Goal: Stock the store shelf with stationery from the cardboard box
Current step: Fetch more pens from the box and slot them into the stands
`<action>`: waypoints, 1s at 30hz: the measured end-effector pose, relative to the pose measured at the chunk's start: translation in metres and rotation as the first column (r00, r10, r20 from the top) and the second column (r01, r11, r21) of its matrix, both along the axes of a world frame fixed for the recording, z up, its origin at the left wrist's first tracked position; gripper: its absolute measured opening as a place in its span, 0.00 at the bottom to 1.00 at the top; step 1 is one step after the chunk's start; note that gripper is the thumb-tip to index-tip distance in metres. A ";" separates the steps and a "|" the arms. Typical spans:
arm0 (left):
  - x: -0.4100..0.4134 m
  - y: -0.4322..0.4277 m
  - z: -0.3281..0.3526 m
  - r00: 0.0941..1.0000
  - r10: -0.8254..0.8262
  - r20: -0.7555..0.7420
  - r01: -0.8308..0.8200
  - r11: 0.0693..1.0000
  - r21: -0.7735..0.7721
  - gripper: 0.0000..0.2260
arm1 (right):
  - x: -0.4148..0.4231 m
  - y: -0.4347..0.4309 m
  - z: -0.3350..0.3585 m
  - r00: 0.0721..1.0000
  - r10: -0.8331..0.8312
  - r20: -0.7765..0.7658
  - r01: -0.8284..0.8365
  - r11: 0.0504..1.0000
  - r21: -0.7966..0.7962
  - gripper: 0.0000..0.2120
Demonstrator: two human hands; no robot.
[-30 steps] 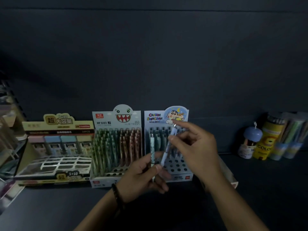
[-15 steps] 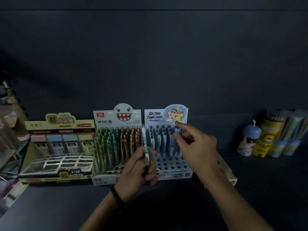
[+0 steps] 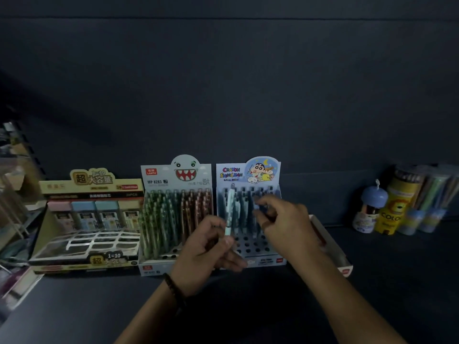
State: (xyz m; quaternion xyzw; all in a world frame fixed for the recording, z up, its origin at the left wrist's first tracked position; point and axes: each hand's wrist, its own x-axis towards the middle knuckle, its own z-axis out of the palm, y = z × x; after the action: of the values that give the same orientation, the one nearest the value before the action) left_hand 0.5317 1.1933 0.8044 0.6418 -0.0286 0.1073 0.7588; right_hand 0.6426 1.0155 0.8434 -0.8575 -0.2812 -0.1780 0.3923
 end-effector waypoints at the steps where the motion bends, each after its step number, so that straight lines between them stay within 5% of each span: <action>1: 0.000 -0.001 0.000 1.000 0.002 -0.005 -0.002 1.000 0.001 0.10 | -0.001 -0.001 0.003 1.000 0.002 0.002 -0.002 1.000 0.004 0.08; 5: 0.000 -0.006 0.000 1.000 0.015 -0.020 -0.015 1.000 0.003 0.11 | -0.012 -0.005 0.020 0.998 -0.011 0.067 0.002 0.991 0.136 0.11; 9: -0.001 -0.010 0.001 0.998 0.058 -0.022 -0.058 0.998 0.018 0.09 | -0.027 0.003 0.033 0.978 0.205 -0.035 -0.180 0.918 0.352 0.10; 16: -0.004 -0.014 -0.003 0.990 0.141 0.007 -0.141 0.978 0.153 0.14 | -0.030 0.018 0.030 0.976 0.212 -0.052 -0.174 0.901 0.397 0.15; 20: -0.003 -0.007 -0.003 0.956 0.284 0.077 -0.286 0.835 0.469 0.22 | -0.022 0.012 0.034 0.991 0.130 -0.008 -0.112 0.879 0.463 0.12; 24: 0.001 0.012 -0.008 0.932 0.316 0.176 -0.330 0.542 0.773 0.20 | -0.018 0.013 0.032 0.998 0.014 0.059 -0.034 0.936 0.349 0.11; 30: 0.003 0.014 -0.010 0.946 0.219 0.239 -0.312 0.414 0.855 0.09 | -0.019 0.031 0.019 0.994 0.021 0.107 -0.044 0.975 0.218 0.12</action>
State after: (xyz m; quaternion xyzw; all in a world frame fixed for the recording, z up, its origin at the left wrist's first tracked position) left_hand 0.5350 1.2069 0.7943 0.9315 -0.0123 0.2239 0.2865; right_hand 0.6233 1.0464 0.8627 -0.7936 -0.2936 -0.2463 0.4725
